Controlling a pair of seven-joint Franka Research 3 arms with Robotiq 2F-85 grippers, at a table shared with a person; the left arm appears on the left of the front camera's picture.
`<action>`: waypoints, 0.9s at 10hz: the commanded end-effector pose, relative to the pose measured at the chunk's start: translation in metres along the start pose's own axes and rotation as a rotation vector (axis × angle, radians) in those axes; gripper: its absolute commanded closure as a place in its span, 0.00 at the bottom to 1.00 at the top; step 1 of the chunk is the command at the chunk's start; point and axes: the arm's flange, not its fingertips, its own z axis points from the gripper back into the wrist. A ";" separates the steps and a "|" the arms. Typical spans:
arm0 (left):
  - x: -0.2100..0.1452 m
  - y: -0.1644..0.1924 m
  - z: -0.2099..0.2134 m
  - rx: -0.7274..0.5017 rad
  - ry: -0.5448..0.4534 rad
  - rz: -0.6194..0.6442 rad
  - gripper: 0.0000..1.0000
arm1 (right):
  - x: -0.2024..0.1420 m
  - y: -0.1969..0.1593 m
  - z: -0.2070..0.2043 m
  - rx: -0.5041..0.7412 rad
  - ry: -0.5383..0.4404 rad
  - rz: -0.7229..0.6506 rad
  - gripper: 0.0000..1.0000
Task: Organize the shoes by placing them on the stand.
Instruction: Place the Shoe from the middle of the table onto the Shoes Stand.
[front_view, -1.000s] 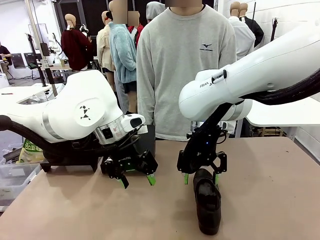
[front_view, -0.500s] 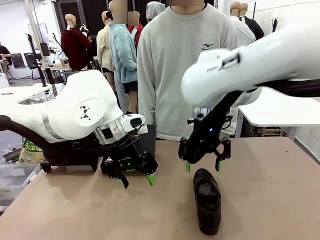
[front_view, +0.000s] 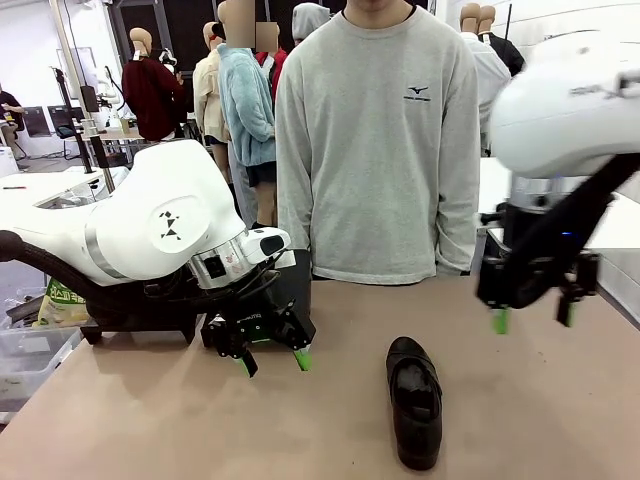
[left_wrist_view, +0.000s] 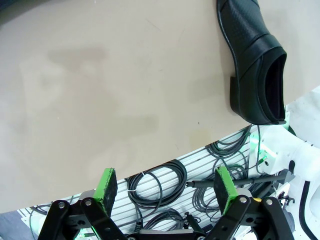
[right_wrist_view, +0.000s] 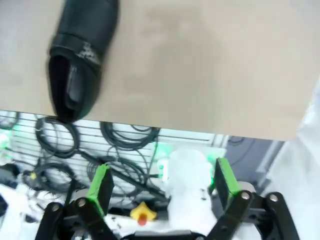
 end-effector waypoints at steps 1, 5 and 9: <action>-0.001 0.001 -0.001 -0.015 0.002 0.000 0.00 | -0.005 -0.029 -0.009 0.023 -0.004 0.022 0.00; 0.014 -0.054 -0.028 0.123 -0.057 0.084 0.00 | -0.006 -0.037 -0.006 0.028 -0.001 0.010 0.00; 0.042 -0.151 -0.060 0.263 -0.171 0.114 0.00 | -0.006 -0.037 -0.006 0.028 -0.001 0.010 0.00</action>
